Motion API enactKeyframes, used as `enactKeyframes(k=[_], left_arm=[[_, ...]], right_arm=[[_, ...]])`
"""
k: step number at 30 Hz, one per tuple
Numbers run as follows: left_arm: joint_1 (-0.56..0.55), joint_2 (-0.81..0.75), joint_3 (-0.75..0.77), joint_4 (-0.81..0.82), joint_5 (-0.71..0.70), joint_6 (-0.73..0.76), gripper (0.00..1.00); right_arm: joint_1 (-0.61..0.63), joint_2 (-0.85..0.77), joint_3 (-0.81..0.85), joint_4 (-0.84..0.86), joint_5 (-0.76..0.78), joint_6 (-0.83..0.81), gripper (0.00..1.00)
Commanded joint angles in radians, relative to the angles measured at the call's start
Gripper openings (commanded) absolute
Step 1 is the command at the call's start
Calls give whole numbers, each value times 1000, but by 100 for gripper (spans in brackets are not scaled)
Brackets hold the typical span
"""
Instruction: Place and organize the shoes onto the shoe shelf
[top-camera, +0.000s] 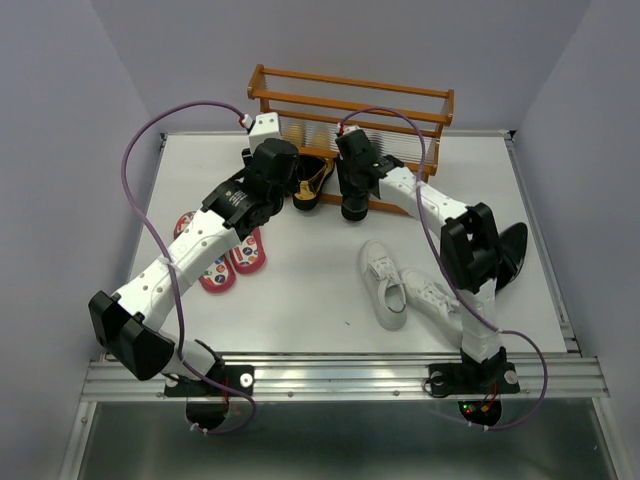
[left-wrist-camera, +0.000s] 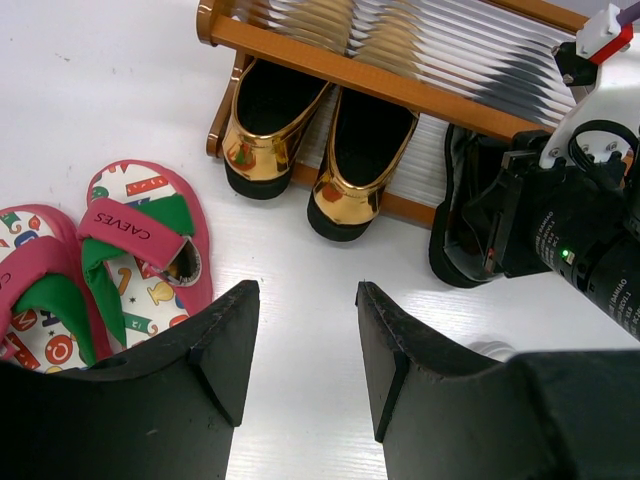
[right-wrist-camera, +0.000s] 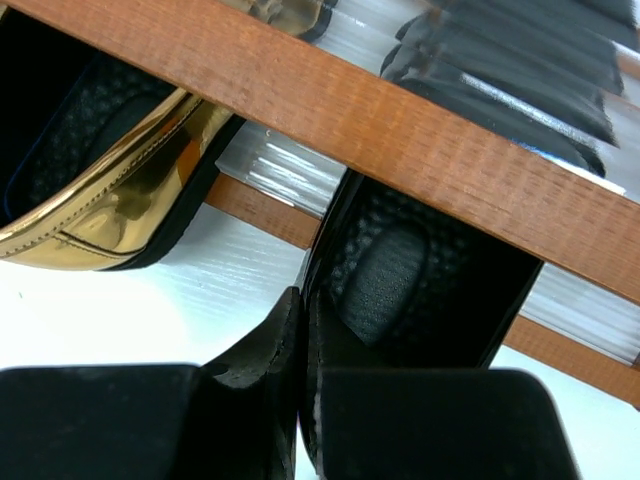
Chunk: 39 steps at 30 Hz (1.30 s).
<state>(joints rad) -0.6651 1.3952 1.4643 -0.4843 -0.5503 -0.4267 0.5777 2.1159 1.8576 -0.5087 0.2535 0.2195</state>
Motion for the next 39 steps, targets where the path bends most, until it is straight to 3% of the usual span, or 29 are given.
enactKeyframes(k=[1,14,15,16,17,19,22,31,39], left_arm=[[7,-38,-9,9,-25,-3,55],[7,-30,-5,7,-22,-4,55],[7,-30,-5,7,-22,-4,55],[7,-30,-7,7,-22,-4,55],[7,-30,-9,7,-22,-4,55],[7,-32,-10,7,-22,-4,55],[7,-30,-13,9,-20,-4,55],[6,-36,-22,13,-22,-3,55],[7,-45,-18,18,-30,11,55]], right_arm=[[11,-103,-32,124,-7,-69,1],[11,-112,-63,151,46,-79,1],[11,-111,-63,150,59,-71,5],[11,-111,-61,148,62,-65,16],[11,-111,-60,138,64,-54,36],[11,-116,-51,124,66,-40,61],[11,-134,-37,93,76,-16,67],[11,-258,-52,-37,85,73,69],[-9,-588,-334,-218,256,199,83]])
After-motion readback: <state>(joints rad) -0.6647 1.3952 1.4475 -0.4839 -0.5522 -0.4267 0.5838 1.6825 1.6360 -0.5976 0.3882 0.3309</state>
